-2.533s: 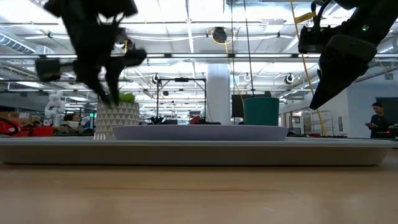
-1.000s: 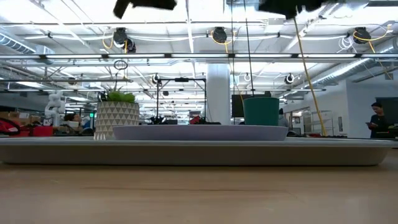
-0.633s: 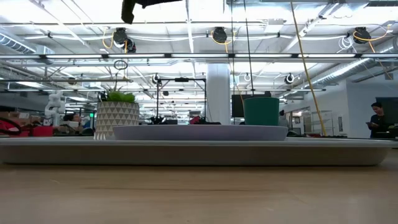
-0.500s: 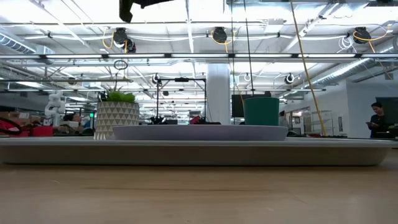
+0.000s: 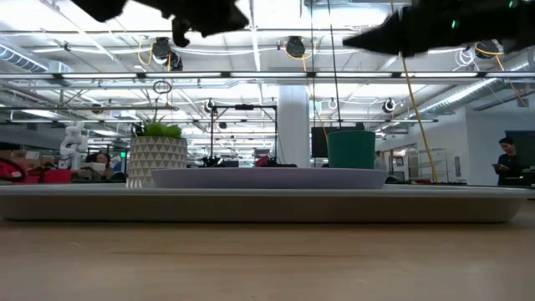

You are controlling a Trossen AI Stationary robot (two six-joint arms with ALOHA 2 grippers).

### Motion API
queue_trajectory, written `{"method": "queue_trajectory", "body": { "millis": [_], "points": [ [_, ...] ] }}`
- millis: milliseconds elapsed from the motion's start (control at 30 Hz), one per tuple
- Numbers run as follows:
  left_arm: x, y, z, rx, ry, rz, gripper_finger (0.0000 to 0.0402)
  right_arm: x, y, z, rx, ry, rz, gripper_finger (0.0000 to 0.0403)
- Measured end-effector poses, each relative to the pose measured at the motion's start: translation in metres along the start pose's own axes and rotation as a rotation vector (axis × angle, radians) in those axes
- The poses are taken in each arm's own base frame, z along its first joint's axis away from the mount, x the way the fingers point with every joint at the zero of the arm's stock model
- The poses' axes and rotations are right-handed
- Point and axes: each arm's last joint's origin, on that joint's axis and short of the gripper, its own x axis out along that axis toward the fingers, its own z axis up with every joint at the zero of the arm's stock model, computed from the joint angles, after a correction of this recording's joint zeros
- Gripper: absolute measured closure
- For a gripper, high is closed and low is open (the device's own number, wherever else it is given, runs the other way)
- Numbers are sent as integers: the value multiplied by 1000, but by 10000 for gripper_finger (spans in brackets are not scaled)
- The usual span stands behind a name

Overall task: Pick and place plate/cup/fork/spoon on tray
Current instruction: Put the orange fork to the left of the orange spoon on the blue tray

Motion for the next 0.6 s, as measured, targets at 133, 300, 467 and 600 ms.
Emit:
{"method": "queue_trajectory", "body": {
  "millis": [133,300,467,600],
  "points": [
    [17,18,-6,-133,27,86,346,1,-15,-10,-16,-28,-113,259],
    [18,20,-27,-289,148,135,363,2,-25,-15,107,-6,-127,259],
    [12,10,-17,-106,100,20,396,-1,-21,-19,296,75,-29,259],
    [1,-5,-10,82,54,-171,383,-4,-7,-20,412,92,178,259]
  ]
}}
